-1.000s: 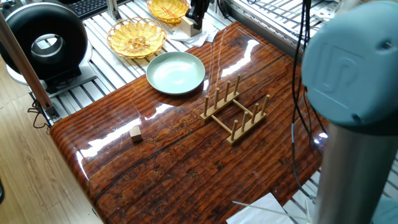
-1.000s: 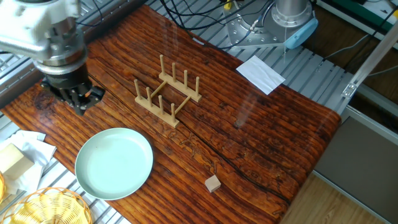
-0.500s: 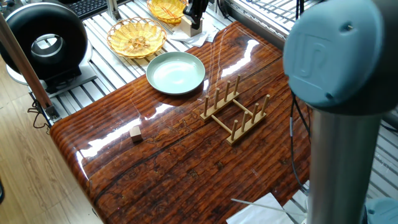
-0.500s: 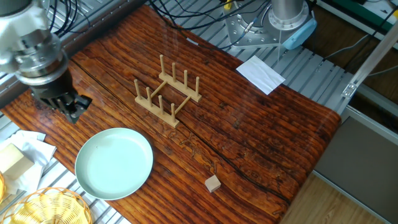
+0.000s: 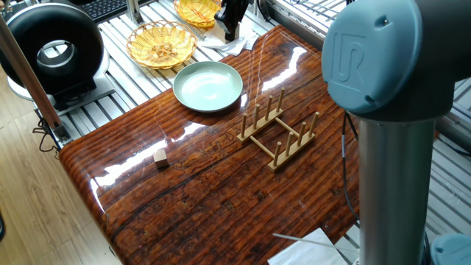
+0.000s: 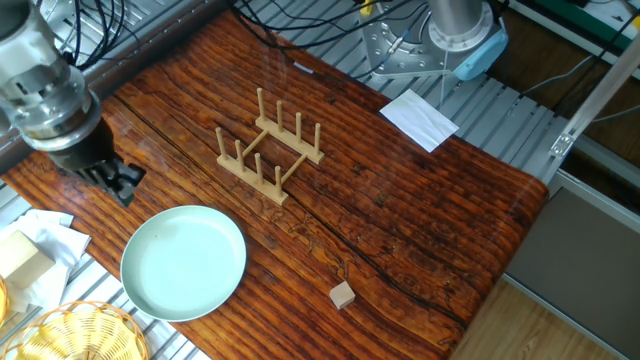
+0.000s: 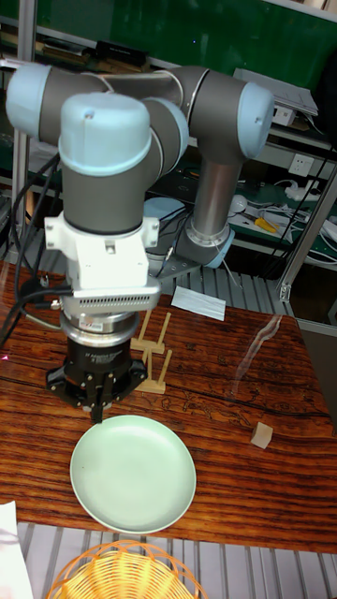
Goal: Put the dish on the dish rack
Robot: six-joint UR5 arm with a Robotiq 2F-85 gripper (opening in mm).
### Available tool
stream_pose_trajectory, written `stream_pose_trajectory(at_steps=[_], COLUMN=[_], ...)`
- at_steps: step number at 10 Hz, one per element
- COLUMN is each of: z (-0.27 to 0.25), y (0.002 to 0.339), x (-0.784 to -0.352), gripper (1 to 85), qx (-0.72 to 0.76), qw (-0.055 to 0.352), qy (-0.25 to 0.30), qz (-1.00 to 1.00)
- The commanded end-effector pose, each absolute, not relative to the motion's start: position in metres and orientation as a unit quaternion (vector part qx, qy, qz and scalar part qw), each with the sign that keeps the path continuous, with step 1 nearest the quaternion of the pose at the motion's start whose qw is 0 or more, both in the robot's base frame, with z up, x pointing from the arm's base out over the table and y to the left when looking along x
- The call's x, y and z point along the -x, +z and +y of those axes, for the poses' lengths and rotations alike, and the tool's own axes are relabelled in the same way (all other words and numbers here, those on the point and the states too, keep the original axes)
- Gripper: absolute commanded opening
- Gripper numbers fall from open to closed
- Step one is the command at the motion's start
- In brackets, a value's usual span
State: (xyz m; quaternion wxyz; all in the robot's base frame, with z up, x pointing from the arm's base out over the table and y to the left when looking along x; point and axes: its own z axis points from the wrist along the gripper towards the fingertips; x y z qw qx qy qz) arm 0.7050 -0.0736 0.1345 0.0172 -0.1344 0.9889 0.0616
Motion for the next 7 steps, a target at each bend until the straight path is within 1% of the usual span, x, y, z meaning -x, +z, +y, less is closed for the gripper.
stream_pose_trajectory(at_steps=[1,3,5,6,7], z=[-0.078,-0.078,-0.084,-0.082,-0.08], y=[0.116,0.113,0.105,0.103,0.102], x=[-0.729,-0.733,-0.734,-0.735,-0.735], gripper=[2.0,7.0,24.0,36.3,40.7], qx=[0.124,0.127,0.147,0.155,0.157], qw=[0.051,0.057,0.06,0.065,0.067], qy=[0.061,0.067,0.059,0.065,0.071], qz=[0.989,0.988,0.986,0.984,0.983])
